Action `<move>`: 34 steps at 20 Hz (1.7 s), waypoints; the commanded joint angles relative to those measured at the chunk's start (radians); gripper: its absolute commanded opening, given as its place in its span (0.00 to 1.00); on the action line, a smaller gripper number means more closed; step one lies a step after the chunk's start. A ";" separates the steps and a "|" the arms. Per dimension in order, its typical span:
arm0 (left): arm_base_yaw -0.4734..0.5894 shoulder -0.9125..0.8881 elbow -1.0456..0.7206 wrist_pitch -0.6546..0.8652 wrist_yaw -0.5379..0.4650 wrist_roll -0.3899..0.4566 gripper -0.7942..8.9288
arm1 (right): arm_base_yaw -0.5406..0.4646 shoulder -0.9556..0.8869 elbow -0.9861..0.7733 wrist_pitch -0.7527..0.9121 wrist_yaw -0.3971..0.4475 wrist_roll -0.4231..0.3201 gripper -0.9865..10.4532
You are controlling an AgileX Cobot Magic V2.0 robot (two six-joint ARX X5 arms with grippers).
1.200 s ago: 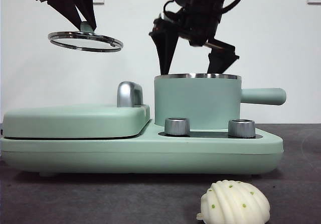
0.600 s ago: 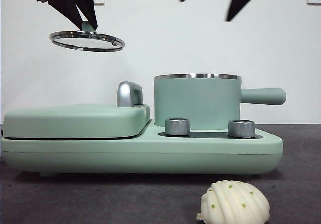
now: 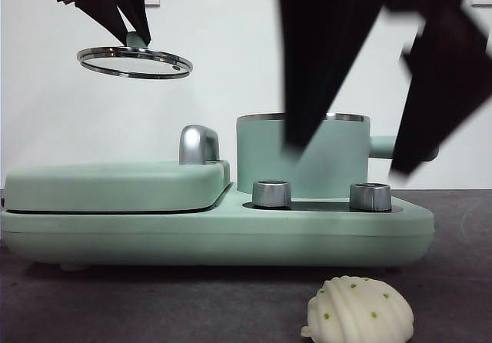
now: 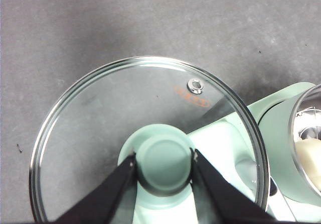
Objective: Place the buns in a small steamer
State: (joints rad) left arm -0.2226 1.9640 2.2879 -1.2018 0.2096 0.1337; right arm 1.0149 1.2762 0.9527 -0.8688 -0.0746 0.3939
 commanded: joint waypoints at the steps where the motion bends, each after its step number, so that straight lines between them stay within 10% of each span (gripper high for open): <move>1: -0.002 0.000 0.035 0.019 0.008 -0.008 0.10 | 0.030 0.044 -0.056 0.098 0.009 0.080 0.55; 6: -0.002 0.000 0.035 0.019 0.008 -0.008 0.10 | 0.024 0.145 -0.101 0.167 0.048 0.103 0.54; 17: -0.002 0.000 0.034 0.015 0.008 -0.008 0.10 | 0.003 0.237 -0.071 0.180 0.057 0.092 0.20; 25: -0.002 0.000 0.034 0.016 0.008 -0.007 0.10 | -0.120 0.244 0.412 -0.238 0.049 -0.091 0.20; 34: -0.002 0.000 0.034 0.015 0.008 -0.008 0.10 | -0.456 0.507 0.897 -0.326 0.048 -0.269 0.21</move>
State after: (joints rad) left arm -0.2230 1.9640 2.2879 -1.2045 0.2096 0.1337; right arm 0.5449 1.7596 1.8332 -1.1885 -0.0250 0.1516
